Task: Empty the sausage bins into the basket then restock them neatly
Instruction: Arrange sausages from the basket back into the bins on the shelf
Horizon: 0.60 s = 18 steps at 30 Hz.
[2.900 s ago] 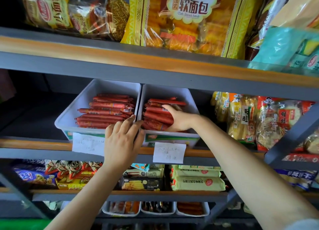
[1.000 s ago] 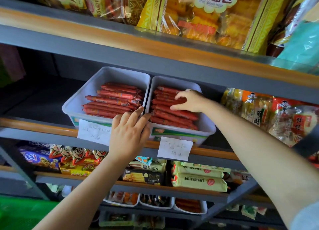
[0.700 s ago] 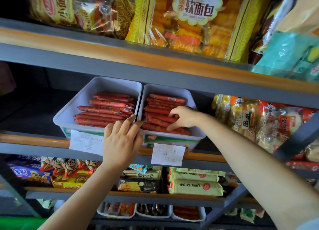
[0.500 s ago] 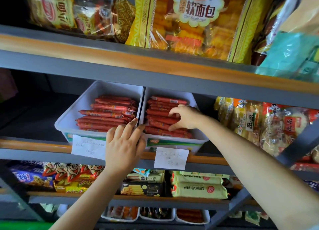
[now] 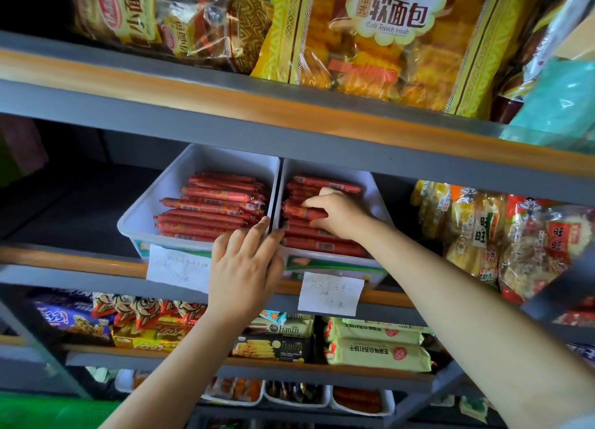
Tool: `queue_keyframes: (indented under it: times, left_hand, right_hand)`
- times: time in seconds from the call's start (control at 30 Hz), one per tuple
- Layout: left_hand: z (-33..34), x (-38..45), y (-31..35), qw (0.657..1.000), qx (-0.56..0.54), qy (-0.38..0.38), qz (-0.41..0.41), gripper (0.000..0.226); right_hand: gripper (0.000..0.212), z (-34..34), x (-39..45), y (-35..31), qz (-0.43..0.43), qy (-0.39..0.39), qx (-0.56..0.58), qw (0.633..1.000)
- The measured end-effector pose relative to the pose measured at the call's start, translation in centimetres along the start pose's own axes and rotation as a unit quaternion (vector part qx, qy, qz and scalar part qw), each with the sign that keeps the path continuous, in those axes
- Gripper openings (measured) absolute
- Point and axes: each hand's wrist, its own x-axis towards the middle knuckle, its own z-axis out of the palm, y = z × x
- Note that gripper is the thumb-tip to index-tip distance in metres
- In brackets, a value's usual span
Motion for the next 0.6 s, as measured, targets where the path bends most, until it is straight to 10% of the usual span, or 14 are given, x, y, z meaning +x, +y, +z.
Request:
queue_keyframes:
  times: [0.6]
  left_hand:
    - [-0.2, 0.1, -0.2, 1.0, -0.002, -0.012, 0.01, 0.03]
  right_hand:
    - [0.049, -2.0, -1.8, 1.3, 0.093, 0.005, -0.089, 0.992]
